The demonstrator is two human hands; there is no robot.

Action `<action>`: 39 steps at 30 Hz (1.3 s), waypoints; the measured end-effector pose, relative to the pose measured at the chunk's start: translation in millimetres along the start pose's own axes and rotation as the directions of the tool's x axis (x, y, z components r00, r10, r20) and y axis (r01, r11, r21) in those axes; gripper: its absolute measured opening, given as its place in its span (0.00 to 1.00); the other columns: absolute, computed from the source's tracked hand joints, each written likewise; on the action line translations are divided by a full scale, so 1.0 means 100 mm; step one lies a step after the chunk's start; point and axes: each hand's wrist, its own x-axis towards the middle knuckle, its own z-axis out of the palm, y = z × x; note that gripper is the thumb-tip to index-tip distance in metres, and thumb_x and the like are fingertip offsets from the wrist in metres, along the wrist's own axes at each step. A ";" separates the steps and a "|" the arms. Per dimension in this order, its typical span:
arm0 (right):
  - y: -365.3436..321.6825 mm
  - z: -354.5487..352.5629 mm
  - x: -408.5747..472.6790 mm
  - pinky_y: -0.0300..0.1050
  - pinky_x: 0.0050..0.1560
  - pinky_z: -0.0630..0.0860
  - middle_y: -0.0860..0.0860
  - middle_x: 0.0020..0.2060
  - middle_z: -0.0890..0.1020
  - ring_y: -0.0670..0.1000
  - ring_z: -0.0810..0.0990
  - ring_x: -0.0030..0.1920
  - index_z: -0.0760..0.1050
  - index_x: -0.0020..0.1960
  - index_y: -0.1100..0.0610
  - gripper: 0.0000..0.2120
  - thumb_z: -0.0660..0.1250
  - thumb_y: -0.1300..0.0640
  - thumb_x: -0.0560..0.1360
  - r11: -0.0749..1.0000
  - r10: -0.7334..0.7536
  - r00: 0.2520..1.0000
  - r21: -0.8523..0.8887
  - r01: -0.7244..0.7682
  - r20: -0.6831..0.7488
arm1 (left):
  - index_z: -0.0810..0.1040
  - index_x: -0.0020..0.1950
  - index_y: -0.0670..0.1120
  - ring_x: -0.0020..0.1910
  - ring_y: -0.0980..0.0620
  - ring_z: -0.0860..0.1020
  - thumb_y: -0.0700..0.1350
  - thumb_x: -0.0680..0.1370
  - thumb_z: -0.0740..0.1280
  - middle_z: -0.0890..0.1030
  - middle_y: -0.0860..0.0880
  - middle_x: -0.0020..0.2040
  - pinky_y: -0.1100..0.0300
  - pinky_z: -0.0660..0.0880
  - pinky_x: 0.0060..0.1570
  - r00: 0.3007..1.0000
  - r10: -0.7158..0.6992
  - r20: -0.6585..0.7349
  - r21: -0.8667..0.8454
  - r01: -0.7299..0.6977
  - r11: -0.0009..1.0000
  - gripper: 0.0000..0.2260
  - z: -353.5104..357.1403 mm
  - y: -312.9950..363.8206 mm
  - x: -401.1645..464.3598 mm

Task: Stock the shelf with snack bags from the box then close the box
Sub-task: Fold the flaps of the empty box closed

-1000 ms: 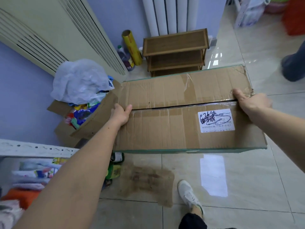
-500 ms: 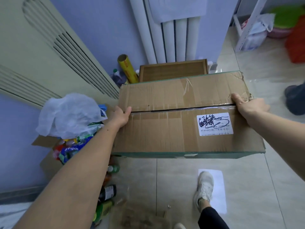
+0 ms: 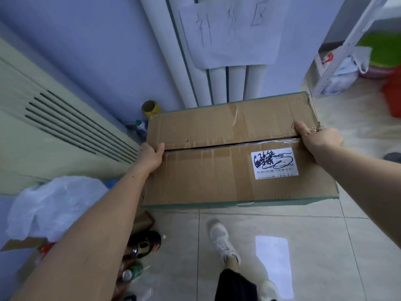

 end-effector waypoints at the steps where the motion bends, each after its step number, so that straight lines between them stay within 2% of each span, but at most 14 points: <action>1: -0.11 0.05 0.10 0.52 0.56 0.72 0.64 0.57 0.78 0.65 0.75 0.60 0.76 0.58 0.63 0.37 0.62 0.30 0.71 1.000 -0.007 1.000 0.010 0.007 0.007 | 0.54 0.77 0.40 0.71 0.39 0.65 0.62 0.80 0.54 0.63 0.39 0.75 0.48 0.65 0.69 1.000 0.000 0.006 0.006 0.000 1.000 0.35 -0.03 0.07 0.16; 4: -0.38 0.19 0.38 0.51 0.57 0.71 0.64 0.57 0.78 0.64 0.75 0.60 0.75 0.60 0.65 0.37 0.62 0.31 0.72 0.999 -0.003 1.000 0.038 0.003 0.002 | 0.48 0.78 0.41 0.73 0.38 0.61 0.64 0.79 0.53 0.59 0.39 0.76 0.46 0.63 0.71 1.000 0.000 0.020 0.039 0.000 0.999 0.37 -0.08 0.32 0.64; 11: -0.79 0.52 0.95 0.51 0.55 0.72 0.62 0.57 0.78 0.63 0.76 0.59 0.76 0.60 0.62 0.37 0.63 0.29 0.69 0.993 0.082 0.997 0.091 -0.081 -0.004 | 0.44 0.79 0.42 0.75 0.40 0.57 0.67 0.78 0.50 0.52 0.40 0.78 0.47 0.59 0.73 0.999 -0.010 0.037 0.056 0.008 0.998 0.39 0.00 0.73 1.38; 16: -0.92 0.69 1.24 0.51 0.54 0.73 0.61 0.57 0.78 0.63 0.76 0.58 0.75 0.61 0.62 0.38 0.64 0.29 0.69 0.988 0.115 0.993 0.106 -0.115 0.009 | 0.46 0.79 0.43 0.74 0.40 0.60 0.68 0.76 0.54 0.56 0.40 0.77 0.48 0.61 0.73 0.999 -0.013 0.045 0.011 0.013 1.000 0.42 0.11 0.82 1.72; 20: -0.98 0.79 1.40 0.50 0.50 0.72 0.60 0.54 0.79 0.63 0.77 0.55 0.76 0.57 0.61 0.37 0.62 0.28 0.69 0.994 0.082 0.997 0.074 -0.082 0.004 | 0.46 0.79 0.45 0.74 0.40 0.60 0.68 0.76 0.57 0.57 0.40 0.77 0.47 0.62 0.71 1.000 -0.028 0.012 0.036 0.028 0.999 0.42 0.19 0.86 1.87; 23: -1.05 0.83 1.48 0.49 0.48 0.70 0.61 0.54 0.79 0.63 0.77 0.55 0.75 0.56 0.61 0.35 0.61 0.29 0.70 0.998 0.056 0.998 0.041 -0.056 -0.014 | 0.45 0.79 0.46 0.74 0.38 0.58 0.69 0.75 0.57 0.53 0.41 0.78 0.44 0.61 0.72 0.999 -0.041 -0.023 0.053 0.042 0.998 0.43 0.22 0.89 1.94; 28: -1.08 0.86 1.51 0.53 0.53 0.73 0.60 0.54 0.80 0.63 0.77 0.56 0.74 0.58 0.60 0.37 0.60 0.28 0.70 0.998 0.059 0.998 0.031 -0.059 -0.021 | 0.44 0.79 0.45 0.74 0.36 0.59 0.68 0.76 0.57 0.54 0.40 0.77 0.44 0.61 0.72 0.998 -0.063 -0.024 0.066 0.064 0.996 0.42 0.24 0.90 1.96; 34: -1.10 0.85 1.53 0.53 0.52 0.74 0.61 0.53 0.79 0.64 0.77 0.54 0.74 0.57 0.62 0.38 0.61 0.27 0.69 0.996 0.072 0.997 0.046 -0.072 -0.006 | 0.44 0.79 0.48 0.75 0.38 0.57 0.66 0.76 0.60 0.51 0.41 0.78 0.44 0.59 0.73 1.000 -0.024 -0.013 0.000 0.024 1.000 0.41 0.16 0.94 2.01; 36: -1.10 0.86 1.53 0.53 0.52 0.73 0.61 0.54 0.79 0.63 0.77 0.55 0.73 0.58 0.62 0.38 0.60 0.28 0.69 0.996 0.077 0.997 0.035 -0.077 -0.004 | 0.42 0.79 0.49 0.75 0.37 0.57 0.67 0.75 0.60 0.50 0.41 0.78 0.43 0.59 0.73 0.999 -0.039 -0.006 0.014 0.039 0.999 0.43 0.17 0.93 2.01; 39: -1.11 0.87 1.55 0.53 0.56 0.71 0.61 0.59 0.77 0.63 0.75 0.60 0.70 0.64 0.61 0.39 0.60 0.29 0.70 0.996 0.081 0.997 0.025 -0.081 0.016 | 0.38 0.79 0.50 0.74 0.36 0.56 0.68 0.76 0.57 0.49 0.42 0.78 0.40 0.58 0.72 0.996 -0.091 0.016 0.089 0.089 0.992 0.43 0.20 0.96 2.00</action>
